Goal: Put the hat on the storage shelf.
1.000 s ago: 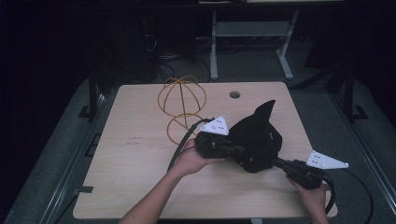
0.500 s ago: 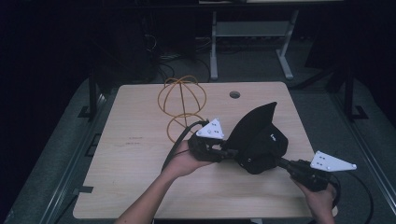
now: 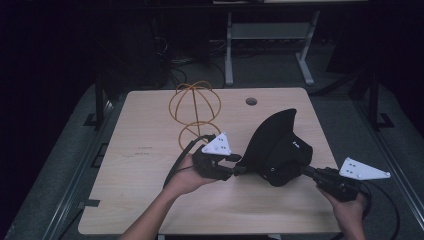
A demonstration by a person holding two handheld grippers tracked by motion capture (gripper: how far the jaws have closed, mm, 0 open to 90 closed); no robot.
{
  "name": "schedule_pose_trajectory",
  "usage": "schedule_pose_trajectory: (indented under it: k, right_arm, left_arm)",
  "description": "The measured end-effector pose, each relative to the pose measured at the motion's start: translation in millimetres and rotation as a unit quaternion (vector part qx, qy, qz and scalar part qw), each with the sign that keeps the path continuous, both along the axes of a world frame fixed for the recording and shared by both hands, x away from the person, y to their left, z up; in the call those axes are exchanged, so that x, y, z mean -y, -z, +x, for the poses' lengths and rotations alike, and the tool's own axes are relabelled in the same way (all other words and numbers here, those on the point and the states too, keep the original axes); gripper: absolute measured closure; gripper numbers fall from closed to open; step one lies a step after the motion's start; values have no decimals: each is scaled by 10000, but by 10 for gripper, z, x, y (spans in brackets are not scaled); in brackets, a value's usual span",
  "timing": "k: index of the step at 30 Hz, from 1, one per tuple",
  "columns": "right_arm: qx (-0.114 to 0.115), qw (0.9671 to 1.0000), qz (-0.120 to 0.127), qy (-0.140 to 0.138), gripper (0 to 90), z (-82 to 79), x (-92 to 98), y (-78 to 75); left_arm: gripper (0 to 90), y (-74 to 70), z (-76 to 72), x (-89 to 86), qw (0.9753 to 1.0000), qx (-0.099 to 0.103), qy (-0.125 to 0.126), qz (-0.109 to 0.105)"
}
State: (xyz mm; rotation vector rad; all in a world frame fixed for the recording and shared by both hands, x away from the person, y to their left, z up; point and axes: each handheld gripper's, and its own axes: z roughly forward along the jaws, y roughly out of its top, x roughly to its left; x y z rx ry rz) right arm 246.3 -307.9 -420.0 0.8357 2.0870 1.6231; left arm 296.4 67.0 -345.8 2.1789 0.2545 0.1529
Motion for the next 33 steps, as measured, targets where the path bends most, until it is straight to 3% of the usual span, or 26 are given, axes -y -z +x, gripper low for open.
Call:
schedule_pose_trajectory:
  k: [5, 12, 13, 19, 25, 33]
  right_arm:
    - [7, 9999, 84, 53, 900, 10, 26, -24]
    - [23, 9999, 81, 80, 900, 23, 36, -69]
    - [22, 9999, 74, 110, 900, 27, 29, -106]
    - [45, 9999, 18, 105, 900, 62, -15, -204]
    - [25, 9999, -96, 90, 900, 131, -64, -317]
    - [84, 9996, -215, 168, 900, 245, -138, -491]
  left_arm:
    - [578, 36, -49, -92, 9999, 44, -39, 84]
    - [556, 115, -77, -223, 9999, -53, -72, 51]
    - [551, 179, -95, -346, 9997, -206, -80, -78]
    - [532, 282, -132, -514, 9994, -196, -271, -48]
    - [493, 425, -190, -678, 9986, -138, -489, 121]
    - [486, 608, -232, -902, 9969, -220, -747, 105]
